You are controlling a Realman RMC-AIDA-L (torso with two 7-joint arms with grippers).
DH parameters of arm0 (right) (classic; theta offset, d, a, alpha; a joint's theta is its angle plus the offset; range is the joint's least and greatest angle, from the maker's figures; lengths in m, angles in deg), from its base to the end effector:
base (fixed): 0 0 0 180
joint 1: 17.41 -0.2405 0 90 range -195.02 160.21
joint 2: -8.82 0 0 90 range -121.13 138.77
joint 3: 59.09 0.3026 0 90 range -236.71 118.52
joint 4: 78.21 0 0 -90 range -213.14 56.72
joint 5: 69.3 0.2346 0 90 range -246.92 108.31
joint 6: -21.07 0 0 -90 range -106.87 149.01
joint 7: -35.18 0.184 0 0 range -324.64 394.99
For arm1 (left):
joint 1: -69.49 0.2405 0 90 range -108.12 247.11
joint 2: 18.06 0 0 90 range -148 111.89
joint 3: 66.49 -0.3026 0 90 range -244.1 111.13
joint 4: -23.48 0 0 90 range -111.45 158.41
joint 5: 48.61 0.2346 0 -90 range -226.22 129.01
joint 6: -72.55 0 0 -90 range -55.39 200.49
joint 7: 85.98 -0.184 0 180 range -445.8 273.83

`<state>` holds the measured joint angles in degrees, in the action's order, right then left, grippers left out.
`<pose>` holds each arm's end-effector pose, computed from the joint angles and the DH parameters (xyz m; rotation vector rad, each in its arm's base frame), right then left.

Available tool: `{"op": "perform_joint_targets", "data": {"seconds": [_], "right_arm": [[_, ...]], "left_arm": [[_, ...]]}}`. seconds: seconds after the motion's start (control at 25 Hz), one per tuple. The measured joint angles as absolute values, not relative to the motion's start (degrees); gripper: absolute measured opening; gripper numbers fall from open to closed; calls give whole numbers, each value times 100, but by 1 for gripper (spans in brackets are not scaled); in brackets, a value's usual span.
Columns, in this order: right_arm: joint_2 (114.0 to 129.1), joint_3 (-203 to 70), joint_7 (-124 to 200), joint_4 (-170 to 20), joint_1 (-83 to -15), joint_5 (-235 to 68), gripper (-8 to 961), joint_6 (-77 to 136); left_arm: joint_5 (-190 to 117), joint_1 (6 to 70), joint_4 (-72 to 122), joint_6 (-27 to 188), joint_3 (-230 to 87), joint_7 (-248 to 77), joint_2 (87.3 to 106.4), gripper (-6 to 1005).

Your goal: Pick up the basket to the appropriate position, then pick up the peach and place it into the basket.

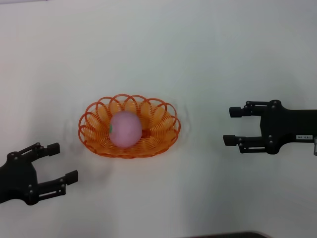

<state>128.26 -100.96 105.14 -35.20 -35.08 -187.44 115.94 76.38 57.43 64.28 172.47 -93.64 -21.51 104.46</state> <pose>0.3584 0.3009 -0.0540 -2.7890 0.5641 0.5569 -0.3890 0.2434 -0.0579 -2.6500 -0.7288 -0.6613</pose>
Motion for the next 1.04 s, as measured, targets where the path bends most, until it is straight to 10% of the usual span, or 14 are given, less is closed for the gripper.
{"op": "perform_joint_targets", "data": {"seconds": [1.04], "right_arm": [[12850, -10080, 10479, -3734, -3565, -18711, 769, 11453]], "left_arm": [[7608, 5701, 6417, 17283, -9230, -2234, 10461, 874]]}}
